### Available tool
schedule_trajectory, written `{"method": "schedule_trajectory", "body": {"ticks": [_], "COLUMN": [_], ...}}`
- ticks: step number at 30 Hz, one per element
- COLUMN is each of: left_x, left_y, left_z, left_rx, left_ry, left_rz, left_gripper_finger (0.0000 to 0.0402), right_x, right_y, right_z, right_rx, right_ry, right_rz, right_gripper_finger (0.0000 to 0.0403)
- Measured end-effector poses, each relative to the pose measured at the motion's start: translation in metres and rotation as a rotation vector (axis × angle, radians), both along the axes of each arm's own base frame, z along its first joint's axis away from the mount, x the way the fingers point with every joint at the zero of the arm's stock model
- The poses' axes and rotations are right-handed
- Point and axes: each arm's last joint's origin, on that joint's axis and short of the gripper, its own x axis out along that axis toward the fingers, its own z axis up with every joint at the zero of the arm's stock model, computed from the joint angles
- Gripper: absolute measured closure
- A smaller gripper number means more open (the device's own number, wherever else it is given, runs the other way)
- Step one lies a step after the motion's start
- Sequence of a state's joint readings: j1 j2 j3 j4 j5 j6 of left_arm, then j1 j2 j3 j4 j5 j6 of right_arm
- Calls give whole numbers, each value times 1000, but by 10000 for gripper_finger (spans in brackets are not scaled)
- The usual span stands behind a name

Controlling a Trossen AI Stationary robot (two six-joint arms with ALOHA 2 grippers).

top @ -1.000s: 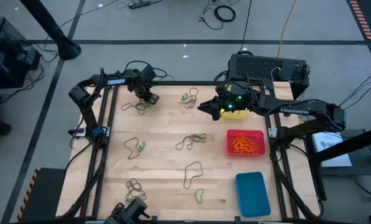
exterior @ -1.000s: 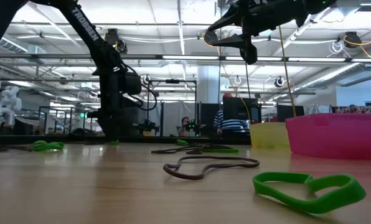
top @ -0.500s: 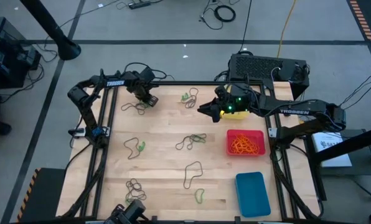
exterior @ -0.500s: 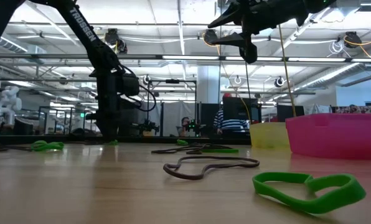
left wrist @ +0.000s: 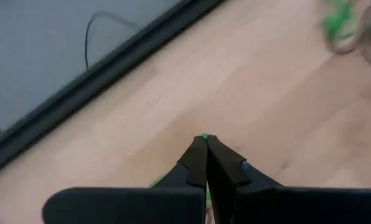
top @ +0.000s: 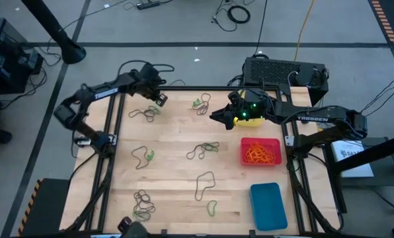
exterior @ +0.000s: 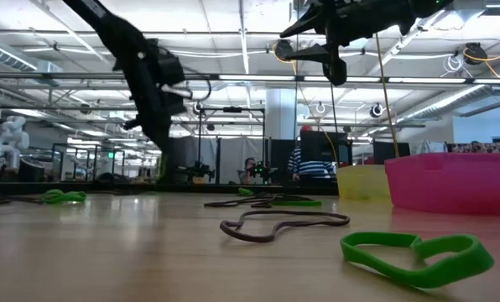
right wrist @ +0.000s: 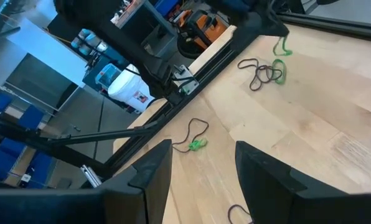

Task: Sort rubber bands into baskets
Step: Put the green rubber band into the yellow bin

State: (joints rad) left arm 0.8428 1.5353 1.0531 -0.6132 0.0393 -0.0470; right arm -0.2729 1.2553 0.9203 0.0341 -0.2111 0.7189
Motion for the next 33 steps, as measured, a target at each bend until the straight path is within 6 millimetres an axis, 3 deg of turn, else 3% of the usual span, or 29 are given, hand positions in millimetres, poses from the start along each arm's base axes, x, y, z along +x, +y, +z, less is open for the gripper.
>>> {"method": "schedule_trajectory", "body": {"ticks": [4, 8, 15, 21, 27, 33], "left_x": [10, 34, 99, 160, 227, 287], "left_y": [-17, -33, -61, -73, -68, -57], "left_z": [20, 30, 24, 4, 6, 16], "left_rx": [16, 14, -1, -89, -148, -95], "left_ry": [-126, -281, -569, -697, -773, -872], "left_rz": [-70, -112, -212, -328, -459, -514], "left_gripper_finger": [399, 400, 400, 400, 400, 401], "right_x": [0, 0, -10, -49, -94, -119], "right_y": [0, -1, 3, 7, 15, 19], "right_z": [0, 0, 11, 19, 12, 0], "right_rx": [-4, -12, -73, -95, -37, 13], "right_ry": [0, 0, -26, 127, 369, 581], "right_rz": [-1, -2, -8, -203, -369, -436], "right_gripper_finger": [234, 234, 234, 234, 234, 234]}}
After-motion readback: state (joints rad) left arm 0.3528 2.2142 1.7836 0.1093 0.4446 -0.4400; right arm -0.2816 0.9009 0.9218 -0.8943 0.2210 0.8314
